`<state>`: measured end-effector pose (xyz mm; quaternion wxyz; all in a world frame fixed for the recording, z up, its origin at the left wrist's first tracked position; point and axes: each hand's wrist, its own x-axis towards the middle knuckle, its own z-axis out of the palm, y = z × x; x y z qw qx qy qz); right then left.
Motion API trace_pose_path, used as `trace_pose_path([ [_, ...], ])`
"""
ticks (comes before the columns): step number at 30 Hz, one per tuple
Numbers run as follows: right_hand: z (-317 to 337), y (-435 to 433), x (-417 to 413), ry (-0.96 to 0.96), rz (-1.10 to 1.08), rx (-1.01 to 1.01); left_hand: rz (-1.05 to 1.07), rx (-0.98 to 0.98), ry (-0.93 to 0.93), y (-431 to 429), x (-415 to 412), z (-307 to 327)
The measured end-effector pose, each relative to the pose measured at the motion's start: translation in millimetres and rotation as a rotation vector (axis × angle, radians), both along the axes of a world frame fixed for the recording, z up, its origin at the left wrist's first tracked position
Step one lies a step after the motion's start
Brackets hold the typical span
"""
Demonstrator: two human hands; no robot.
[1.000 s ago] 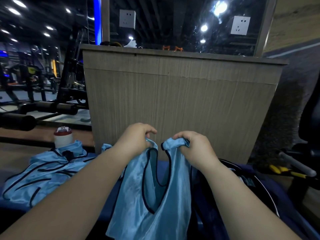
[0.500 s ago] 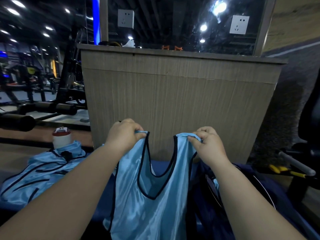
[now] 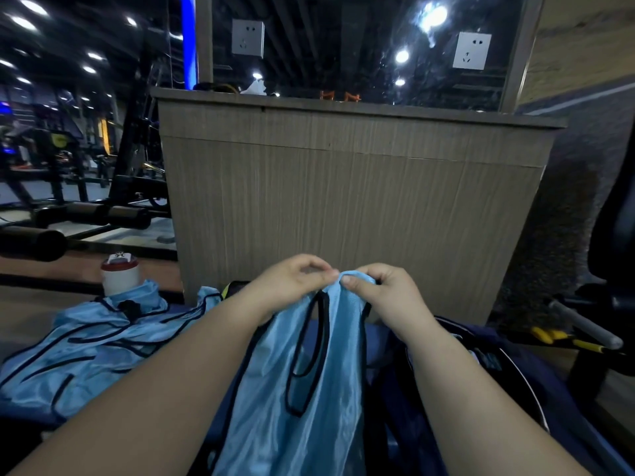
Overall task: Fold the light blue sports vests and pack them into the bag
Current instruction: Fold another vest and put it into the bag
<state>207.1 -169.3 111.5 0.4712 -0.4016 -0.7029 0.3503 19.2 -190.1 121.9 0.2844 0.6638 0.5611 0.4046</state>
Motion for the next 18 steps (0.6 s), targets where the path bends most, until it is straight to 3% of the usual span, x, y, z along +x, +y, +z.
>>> trace_pose_path([
  [5, 2.9, 0.2, -3.1, -0.007, -0.009, -0.004, -0.044, -0.029, 0.147, 0.5, -1.5, -0.1],
  [8, 2.7, 2.7, 4.7, -0.012, 0.014, -0.073, -0.059, -0.053, 0.11, -0.6, -8.5, 5.5],
  [13, -3.9, 6.7, 6.3, 0.213, 0.185, -0.234, -0.081, -0.105, 0.022, -2.9, -16.6, 11.7],
  [18, -3.0, 16.1, 1.3, 0.099, 0.005, -0.121, 0.001, -0.04, 0.208, -3.1, -22.4, 18.6],
])
